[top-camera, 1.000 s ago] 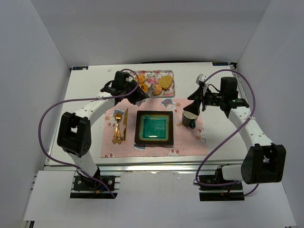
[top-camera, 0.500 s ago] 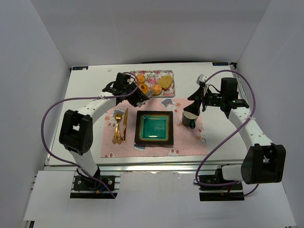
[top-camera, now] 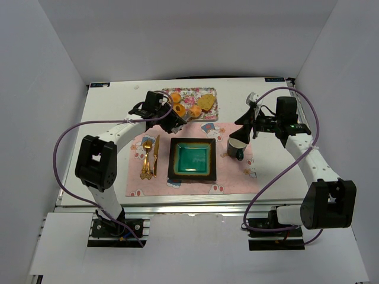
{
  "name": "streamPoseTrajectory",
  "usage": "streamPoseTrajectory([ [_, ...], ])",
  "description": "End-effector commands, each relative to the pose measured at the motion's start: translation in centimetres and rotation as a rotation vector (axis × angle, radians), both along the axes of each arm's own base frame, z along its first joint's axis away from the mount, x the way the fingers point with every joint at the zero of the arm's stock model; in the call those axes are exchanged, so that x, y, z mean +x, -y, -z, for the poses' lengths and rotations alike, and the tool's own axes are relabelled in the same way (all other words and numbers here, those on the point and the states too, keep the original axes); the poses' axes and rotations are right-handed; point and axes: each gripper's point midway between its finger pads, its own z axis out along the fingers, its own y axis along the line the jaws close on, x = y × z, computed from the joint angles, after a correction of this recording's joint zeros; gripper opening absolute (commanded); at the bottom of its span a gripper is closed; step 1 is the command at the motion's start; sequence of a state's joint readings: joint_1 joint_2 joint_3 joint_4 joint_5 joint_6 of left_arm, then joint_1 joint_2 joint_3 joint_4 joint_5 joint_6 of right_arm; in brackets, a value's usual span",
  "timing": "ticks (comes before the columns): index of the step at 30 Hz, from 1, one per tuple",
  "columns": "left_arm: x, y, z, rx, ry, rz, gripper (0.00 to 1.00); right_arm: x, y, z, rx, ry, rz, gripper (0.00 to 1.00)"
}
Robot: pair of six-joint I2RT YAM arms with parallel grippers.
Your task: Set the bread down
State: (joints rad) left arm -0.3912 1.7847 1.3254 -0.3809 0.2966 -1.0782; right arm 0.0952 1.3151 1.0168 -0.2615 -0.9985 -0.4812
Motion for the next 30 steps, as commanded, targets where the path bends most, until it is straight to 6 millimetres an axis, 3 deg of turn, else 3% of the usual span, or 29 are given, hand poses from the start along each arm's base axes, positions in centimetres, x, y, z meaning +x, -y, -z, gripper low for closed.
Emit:
streamPoseTrajectory([
  [1, 0.7, 0.7, -1.9, -0.041, 0.046, 0.000, 0.47, -0.4, 0.0, -1.0, 0.020, 0.036, -0.016, 0.75],
  [10, 0.1, 0.8, -0.5, -0.058, 0.022, -0.001, 0.46, -0.5, 0.0, -1.1, 0.021, 0.040, -0.018, 0.75],
  [19, -0.6, 0.8, 0.8, -0.079, 0.009, 0.001, 0.27, -0.7, 0.1, -1.2, 0.023, 0.036, -0.019, 0.75],
  [24, -0.7, 1.1, 0.1, -0.098, 0.026, 0.014, 0.13, -0.8, 0.2, -1.3, 0.023, 0.039, -0.022, 0.75],
  [26, -0.3, 1.4, -1.2, -0.119, 0.072, 0.029, 0.02, -0.8, 0.3, -1.4, 0.022, 0.040, -0.019, 0.75],
  [30, 0.1, 1.9, -4.3, -0.137, 0.164, 0.079, 0.00, -1.0, 0.4, -1.4, 0.019, 0.041, -0.020, 0.75],
])
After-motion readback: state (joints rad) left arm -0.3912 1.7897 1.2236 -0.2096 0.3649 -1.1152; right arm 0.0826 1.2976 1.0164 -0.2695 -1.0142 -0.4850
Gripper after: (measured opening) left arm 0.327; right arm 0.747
